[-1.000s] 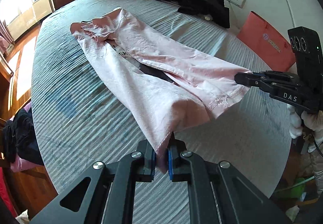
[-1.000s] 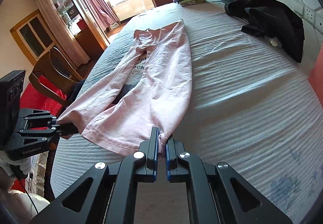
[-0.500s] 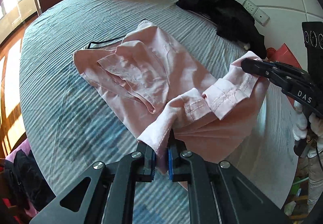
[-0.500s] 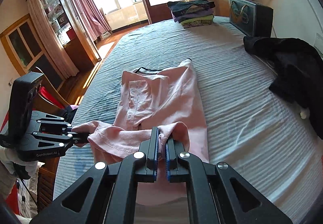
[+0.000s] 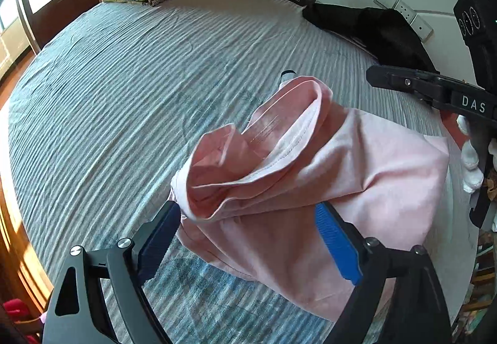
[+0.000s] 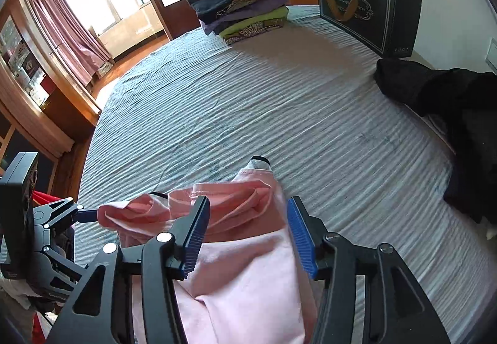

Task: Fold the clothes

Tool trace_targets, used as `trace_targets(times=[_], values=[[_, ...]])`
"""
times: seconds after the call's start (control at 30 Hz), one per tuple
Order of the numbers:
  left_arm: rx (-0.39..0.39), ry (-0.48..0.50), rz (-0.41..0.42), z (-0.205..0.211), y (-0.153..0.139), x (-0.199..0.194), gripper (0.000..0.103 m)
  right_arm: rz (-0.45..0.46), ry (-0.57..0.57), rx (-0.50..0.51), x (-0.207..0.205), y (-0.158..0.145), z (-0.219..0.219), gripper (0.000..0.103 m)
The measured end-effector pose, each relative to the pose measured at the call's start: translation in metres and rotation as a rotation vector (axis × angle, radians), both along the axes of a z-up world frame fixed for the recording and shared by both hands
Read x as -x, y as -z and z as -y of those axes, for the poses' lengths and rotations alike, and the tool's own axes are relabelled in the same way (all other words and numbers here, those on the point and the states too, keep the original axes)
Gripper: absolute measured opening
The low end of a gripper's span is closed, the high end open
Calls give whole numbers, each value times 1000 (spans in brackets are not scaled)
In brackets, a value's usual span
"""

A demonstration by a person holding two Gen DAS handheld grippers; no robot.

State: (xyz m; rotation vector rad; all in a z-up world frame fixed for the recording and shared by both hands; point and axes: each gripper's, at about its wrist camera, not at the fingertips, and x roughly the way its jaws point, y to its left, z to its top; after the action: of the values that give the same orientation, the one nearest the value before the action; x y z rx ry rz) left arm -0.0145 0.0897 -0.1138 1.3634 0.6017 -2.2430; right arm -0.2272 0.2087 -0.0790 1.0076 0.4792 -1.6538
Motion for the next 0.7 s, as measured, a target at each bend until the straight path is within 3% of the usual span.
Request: trace_targets(times=[0.13, 0.4, 0.53, 0.7], values=[[41, 27, -34, -22, -10, -16, 89, -33, 80, 9, -7, -11, -65, 52], [62, 80, 2, -43, -11, -17, 89, 72, 211, 16, -56, 8, -201, 52], [76, 154, 14, -24, -7, 7, 89, 135, 283, 30, -78, 20, -221, 52], [102, 315, -23, -1, -12, 48, 89, 173, 439, 70, -96, 29, -208, 52]])
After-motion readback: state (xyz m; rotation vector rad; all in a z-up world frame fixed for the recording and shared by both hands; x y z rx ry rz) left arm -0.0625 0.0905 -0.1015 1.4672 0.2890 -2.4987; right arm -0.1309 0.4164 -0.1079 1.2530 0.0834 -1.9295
